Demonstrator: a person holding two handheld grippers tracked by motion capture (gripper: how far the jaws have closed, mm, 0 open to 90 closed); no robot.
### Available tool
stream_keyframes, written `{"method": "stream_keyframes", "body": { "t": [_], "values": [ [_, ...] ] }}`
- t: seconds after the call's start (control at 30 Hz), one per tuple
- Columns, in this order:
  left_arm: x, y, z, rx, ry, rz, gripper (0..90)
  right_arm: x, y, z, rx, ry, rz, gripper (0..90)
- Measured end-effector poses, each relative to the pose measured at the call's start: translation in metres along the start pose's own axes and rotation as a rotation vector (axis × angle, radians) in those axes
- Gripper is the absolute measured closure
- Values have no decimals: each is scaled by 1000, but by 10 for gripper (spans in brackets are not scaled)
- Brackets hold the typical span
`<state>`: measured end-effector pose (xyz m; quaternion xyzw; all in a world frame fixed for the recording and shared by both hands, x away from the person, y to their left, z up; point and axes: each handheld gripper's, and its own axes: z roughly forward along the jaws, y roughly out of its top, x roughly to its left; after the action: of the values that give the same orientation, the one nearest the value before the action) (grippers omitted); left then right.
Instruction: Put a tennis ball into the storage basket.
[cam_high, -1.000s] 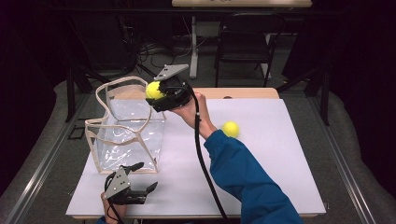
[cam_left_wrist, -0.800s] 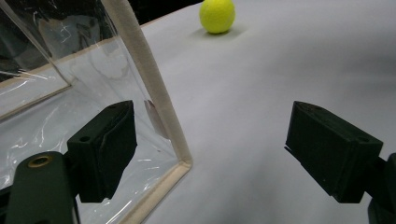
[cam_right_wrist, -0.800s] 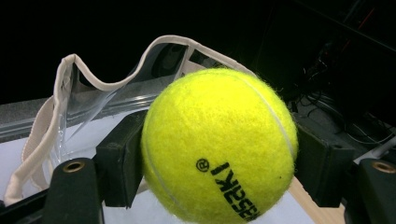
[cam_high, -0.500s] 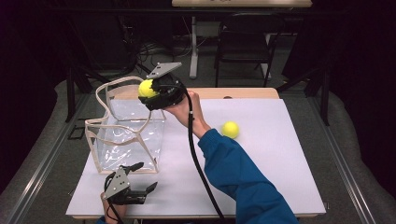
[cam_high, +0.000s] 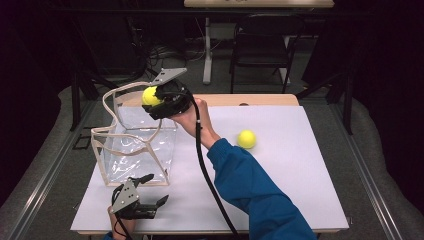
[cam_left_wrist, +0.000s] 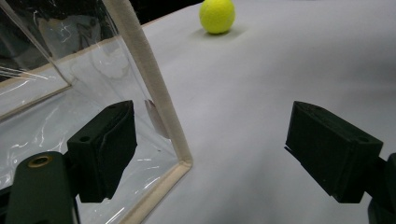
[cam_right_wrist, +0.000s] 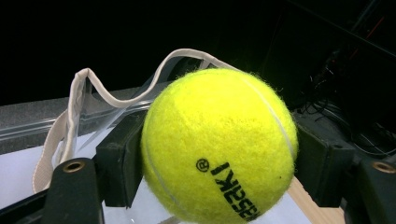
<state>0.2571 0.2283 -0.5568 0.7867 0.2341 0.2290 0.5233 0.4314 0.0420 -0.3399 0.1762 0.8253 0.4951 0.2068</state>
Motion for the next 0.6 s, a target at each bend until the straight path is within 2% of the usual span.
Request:
{"method": "stream_keyframes", "body": {
  "t": [0.6],
  "values": [
    [0,0,0,0,-1,0,159,9,5,10,4,25,-6,263]
  ]
}}
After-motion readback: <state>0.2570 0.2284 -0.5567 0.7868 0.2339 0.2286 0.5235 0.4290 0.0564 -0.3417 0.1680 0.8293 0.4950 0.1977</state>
